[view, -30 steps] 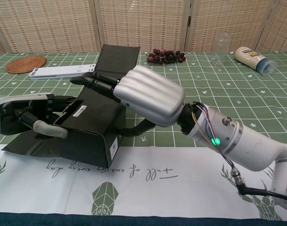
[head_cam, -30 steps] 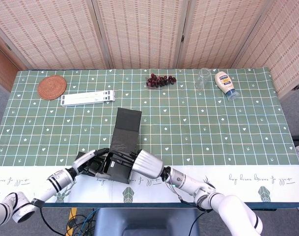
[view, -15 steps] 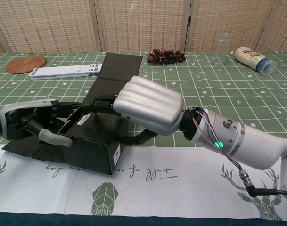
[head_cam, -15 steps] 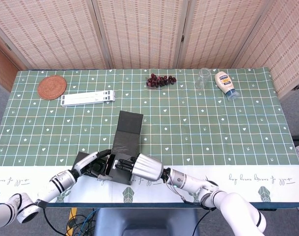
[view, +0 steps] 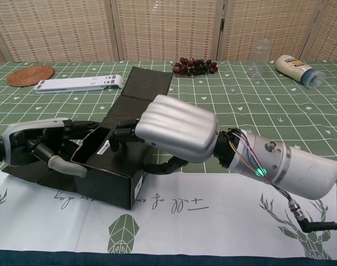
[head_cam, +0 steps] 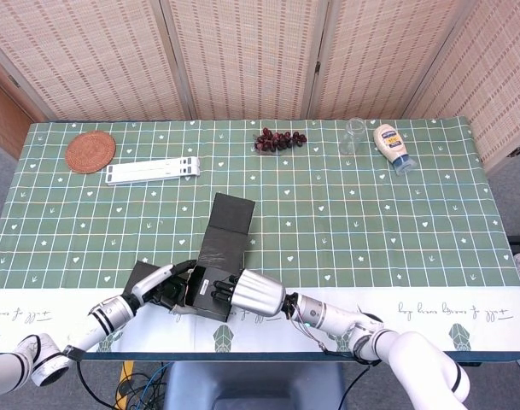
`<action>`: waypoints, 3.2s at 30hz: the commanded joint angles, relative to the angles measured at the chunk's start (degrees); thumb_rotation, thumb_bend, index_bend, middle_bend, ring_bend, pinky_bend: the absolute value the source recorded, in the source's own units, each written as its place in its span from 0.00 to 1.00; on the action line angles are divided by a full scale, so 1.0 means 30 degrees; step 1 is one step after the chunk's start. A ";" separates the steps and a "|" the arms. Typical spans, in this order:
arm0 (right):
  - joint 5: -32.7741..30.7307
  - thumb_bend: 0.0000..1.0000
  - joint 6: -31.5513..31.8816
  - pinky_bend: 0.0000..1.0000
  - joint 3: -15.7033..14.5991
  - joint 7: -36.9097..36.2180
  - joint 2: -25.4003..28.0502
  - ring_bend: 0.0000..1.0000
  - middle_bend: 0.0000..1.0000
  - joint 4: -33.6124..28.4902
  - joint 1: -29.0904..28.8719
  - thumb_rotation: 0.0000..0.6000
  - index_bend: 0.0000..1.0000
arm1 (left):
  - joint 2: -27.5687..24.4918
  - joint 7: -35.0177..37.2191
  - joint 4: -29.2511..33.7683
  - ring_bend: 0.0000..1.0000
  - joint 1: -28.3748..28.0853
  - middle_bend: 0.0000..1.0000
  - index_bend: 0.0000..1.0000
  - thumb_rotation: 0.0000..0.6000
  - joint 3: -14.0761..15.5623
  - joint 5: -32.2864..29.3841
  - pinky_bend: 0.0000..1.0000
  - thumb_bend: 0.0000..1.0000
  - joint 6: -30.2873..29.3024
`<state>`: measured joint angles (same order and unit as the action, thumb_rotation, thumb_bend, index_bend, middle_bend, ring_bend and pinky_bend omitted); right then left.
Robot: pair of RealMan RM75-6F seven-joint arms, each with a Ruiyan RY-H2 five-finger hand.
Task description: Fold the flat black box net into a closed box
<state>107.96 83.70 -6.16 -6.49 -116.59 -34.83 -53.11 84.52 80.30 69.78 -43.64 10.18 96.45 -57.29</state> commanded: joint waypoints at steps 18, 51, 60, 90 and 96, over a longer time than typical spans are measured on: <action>0.0299 0.37 -0.1570 1.00 -0.0212 0.0259 0.1001 0.76 0.44 -0.1744 -0.0671 1.00 0.38 | 0.0125 0.0139 -0.0098 0.67 -0.0015 0.19 0.16 1.00 0.0151 0.0026 0.83 0.14 0.0020; 0.0512 0.37 -0.5210 1.00 -0.0096 0.1865 0.4525 0.80 0.36 -0.6883 -0.2423 1.00 0.33 | -0.0111 -0.0499 0.0412 0.63 0.0359 0.16 0.13 1.00 -0.0133 -0.0499 0.83 0.14 -0.0350; -0.0314 0.30 -0.5265 1.00 0.0247 0.2906 0.5733 0.79 0.23 -0.8879 -0.1561 1.00 0.11 | -0.0820 -0.2281 0.1492 0.49 0.0722 0.07 0.06 1.00 -0.0384 -0.0943 0.78 0.14 -0.0436; -0.9462 0.08 -1.0593 1.00 0.2124 0.0632 0.9167 0.76 0.17 -1.6987 0.1926 1.00 0.01 | -0.3884 -0.4600 0.4941 0.45 0.2520 0.04 0.05 1.00 -0.1043 -0.1299 0.78 0.14 -0.2085; -1.2597 0.00 -1.2354 1.00 0.3574 -0.0079 0.8748 0.73 0.07 -1.8430 0.1740 1.00 0.00 | -0.4098 -0.4425 0.5145 0.45 0.2668 0.04 0.05 1.00 -0.1012 -0.1017 0.78 0.14 -0.2200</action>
<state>73.46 49.15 2.41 -5.66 -89.54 -88.05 -47.66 72.27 66.97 85.16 -35.69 7.15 93.35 -63.84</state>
